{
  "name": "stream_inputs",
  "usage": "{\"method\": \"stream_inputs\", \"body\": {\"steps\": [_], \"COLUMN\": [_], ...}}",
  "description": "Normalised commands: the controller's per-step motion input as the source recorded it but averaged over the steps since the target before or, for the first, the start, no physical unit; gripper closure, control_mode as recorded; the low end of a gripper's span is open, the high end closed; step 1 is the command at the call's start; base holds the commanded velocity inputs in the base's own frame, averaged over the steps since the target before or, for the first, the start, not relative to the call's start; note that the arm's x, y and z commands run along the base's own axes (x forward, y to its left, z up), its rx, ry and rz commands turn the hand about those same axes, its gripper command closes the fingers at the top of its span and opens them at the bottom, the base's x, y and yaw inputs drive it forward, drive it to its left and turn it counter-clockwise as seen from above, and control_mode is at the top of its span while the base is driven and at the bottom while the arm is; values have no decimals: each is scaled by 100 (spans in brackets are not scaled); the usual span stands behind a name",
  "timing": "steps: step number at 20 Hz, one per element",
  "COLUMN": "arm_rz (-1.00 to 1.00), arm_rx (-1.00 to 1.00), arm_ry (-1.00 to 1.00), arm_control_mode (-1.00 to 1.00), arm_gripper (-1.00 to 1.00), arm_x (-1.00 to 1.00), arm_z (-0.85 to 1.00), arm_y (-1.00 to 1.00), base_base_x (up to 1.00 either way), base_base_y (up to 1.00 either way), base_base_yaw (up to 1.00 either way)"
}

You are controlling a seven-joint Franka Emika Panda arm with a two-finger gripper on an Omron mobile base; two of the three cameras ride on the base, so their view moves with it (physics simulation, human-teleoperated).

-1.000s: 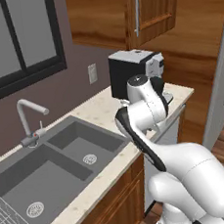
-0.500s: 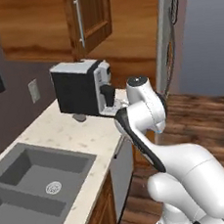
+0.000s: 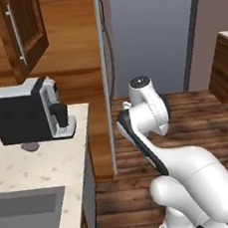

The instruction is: Turn on the sink faucet. Then move the eggplant from the counter to the sink. Turn off the sink. Move the vegetable from the sink to the pot next to the stove. Finally move the pot to the rear right burner.

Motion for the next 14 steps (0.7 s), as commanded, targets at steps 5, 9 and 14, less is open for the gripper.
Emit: {"method": "stream_inputs", "body": {"steps": [5, 9, 14], "arm_rz": [0, 0, 0], "arm_rx": [0, 0, 0], "arm_ry": [0, 0, 0], "arm_control_mode": [100, 100, 100], "arm_gripper": [100, 100, 100], "arm_x": [0, 0, 0], "arm_z": [0, 0, 0], "arm_y": [0, 0, 0], "base_base_x": [0, 0, 1], "base_base_y": [-9, -10, -3], "base_base_yaw": [-58, -57, -56]}}
